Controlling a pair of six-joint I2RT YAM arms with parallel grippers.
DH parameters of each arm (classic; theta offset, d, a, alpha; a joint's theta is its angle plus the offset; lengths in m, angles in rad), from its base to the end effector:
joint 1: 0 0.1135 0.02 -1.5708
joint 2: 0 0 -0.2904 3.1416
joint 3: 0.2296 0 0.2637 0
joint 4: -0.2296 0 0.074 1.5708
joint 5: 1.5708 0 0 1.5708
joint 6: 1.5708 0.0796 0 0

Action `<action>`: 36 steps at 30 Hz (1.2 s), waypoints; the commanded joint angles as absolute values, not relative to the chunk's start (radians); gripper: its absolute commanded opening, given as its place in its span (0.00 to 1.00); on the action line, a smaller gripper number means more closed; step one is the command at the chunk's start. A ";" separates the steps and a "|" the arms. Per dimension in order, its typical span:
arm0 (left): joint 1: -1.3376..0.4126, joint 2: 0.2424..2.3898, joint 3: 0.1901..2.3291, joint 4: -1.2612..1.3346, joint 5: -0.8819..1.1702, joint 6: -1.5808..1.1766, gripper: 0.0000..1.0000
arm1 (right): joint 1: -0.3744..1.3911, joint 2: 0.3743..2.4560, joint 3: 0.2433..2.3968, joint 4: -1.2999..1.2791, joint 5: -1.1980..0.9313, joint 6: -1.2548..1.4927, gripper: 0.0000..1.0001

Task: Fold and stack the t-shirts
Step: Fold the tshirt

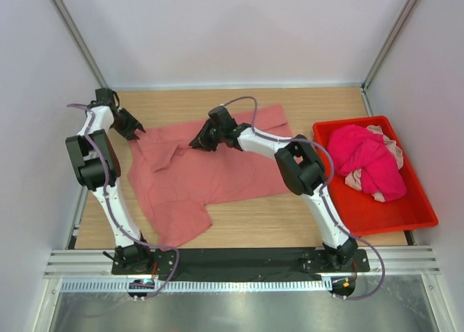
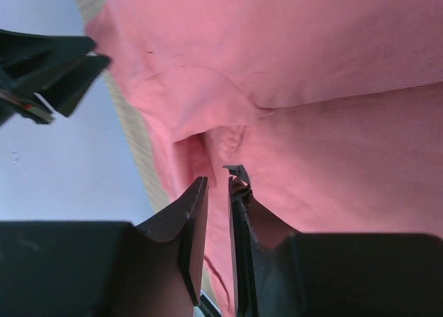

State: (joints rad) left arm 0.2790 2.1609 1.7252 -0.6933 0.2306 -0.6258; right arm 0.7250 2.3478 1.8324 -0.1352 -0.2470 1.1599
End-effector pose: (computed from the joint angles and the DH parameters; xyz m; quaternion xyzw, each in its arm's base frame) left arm 0.4900 0.1214 0.1639 -0.4010 0.8827 -0.1481 0.1950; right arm 0.4339 0.4104 0.1546 0.1384 0.8800 0.4214 0.1697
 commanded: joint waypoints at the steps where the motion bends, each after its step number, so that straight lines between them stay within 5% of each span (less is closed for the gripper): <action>1: 0.290 2.206 1.837 -0.715 0.226 -0.647 0.38 | 0.745 2.361 1.854 -0.041 -0.290 1.216 0.25; 26: 0.291 2.232 1.779 -0.756 0.195 -0.649 0.36 | 0.782 2.513 1.939 0.038 -0.259 1.279 0.35; 36: 0.291 2.233 1.782 -0.759 0.196 -0.637 0.36 | 0.781 2.543 1.982 -0.034 -0.236 1.290 0.32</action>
